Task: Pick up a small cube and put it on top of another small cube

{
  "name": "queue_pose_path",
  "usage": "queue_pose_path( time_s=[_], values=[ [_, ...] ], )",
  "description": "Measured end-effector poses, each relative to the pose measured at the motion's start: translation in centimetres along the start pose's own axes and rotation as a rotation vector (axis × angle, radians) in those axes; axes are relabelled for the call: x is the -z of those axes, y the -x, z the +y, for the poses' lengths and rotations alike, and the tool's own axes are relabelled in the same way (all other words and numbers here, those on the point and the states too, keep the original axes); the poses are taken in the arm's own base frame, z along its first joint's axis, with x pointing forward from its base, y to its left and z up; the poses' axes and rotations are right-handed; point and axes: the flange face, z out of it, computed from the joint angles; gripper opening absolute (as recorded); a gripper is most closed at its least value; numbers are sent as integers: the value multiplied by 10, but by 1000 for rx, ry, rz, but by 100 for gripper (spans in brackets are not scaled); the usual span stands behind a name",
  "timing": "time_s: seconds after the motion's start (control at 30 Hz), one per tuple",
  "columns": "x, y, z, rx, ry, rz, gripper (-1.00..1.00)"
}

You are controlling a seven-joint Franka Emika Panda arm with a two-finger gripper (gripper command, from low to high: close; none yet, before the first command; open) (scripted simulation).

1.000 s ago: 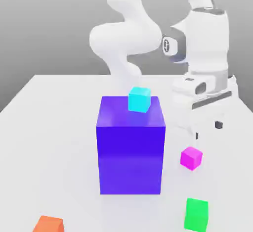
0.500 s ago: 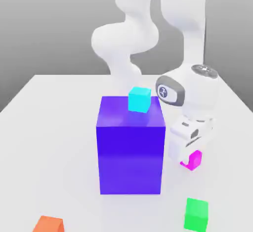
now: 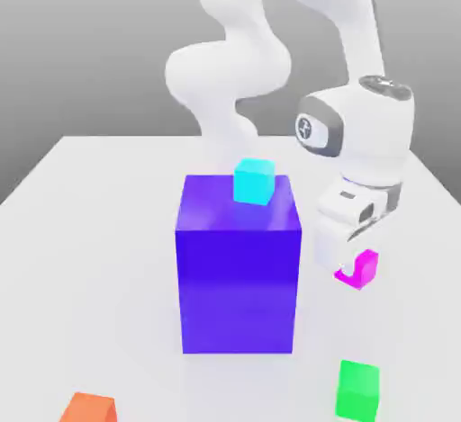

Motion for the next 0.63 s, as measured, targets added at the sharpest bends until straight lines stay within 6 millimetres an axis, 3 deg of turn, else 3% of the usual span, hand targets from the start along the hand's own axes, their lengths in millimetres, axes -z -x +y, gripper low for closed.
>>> queue_pose_path(
  time_s=[0.37,0.5,0.53,0.63],
  values=[
    [33,-134,35,228,-1,0,-100],
    [-9,-144,39,246,-1,0,-100],
    [-20,-144,39,246,0,0,100],
    [-20,-144,39,246,0,0,100]
  ],
)
